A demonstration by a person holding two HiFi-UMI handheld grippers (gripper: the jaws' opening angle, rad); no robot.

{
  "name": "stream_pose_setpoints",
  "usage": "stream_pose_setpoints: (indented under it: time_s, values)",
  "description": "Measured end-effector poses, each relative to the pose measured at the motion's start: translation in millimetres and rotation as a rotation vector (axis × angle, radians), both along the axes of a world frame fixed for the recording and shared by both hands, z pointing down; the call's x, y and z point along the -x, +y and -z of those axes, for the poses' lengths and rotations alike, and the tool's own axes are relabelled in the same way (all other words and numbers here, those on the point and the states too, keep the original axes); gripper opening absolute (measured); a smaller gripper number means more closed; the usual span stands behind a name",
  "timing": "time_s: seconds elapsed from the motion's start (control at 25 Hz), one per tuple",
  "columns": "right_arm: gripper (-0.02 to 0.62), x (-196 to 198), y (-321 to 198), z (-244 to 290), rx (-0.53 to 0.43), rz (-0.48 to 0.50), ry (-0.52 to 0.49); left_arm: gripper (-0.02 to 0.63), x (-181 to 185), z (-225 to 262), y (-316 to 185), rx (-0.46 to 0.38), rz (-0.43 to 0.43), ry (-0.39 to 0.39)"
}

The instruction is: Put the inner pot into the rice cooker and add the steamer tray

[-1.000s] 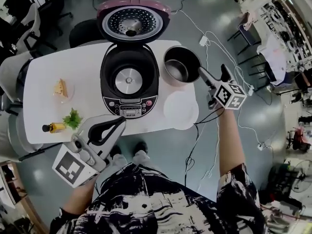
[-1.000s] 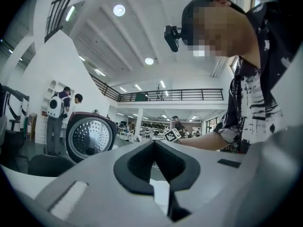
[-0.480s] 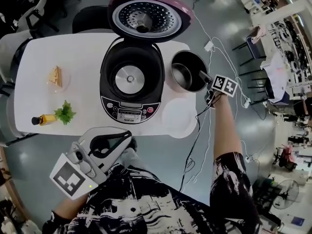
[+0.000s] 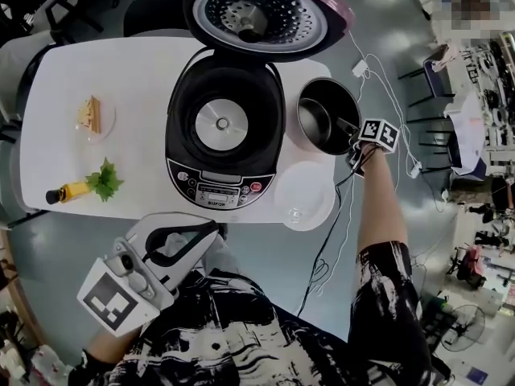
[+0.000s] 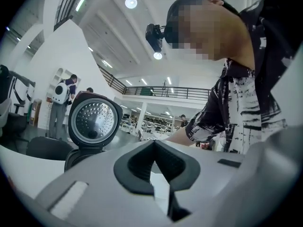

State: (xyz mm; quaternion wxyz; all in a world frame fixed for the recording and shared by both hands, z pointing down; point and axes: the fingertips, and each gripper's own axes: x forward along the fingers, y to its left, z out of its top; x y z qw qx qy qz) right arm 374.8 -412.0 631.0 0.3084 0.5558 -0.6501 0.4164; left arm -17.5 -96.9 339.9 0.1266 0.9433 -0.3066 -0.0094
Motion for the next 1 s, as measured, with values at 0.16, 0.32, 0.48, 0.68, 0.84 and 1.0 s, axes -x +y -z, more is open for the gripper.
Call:
stream_pose_setpoints:
  time_s: [0.16,0.32,0.48,0.68,0.84,1.0]
  values:
    - [0.474,2.2,1.6,-13.5,0.070,0.010,0.003,0.005,-3.2,0.3,-5.8,-0.002,-0.015,0.003]
    - [0.181,-6.7,6.1,-22.3,0.158,0.043,0.113,0.005,-6.1,-3.1,-10.5,-0.003,-0.026,0.002]
    - [0.025,-12.6,11.5,-32.7,0.276,0.082,0.218,0.005,-7.2,-4.7,-13.9,-0.003,-0.024,0.004]
    - [0.006,-15.0,10.5,-34.1,0.302,0.021,0.210,0.005,-5.0,-5.7,-13.9,0.006,-0.019,-0.007]
    - [-0.003,-13.3,11.3,-32.3,0.281,-0.061,0.140,0.005,0.6,-7.6,-13.3,0.010,-0.011,-0.009]
    - [-0.002,-13.5,18.4,-31.7,0.272,-0.113,0.071,0.005,1.8,-4.7,-12.7,0.003,-0.011,0.001]
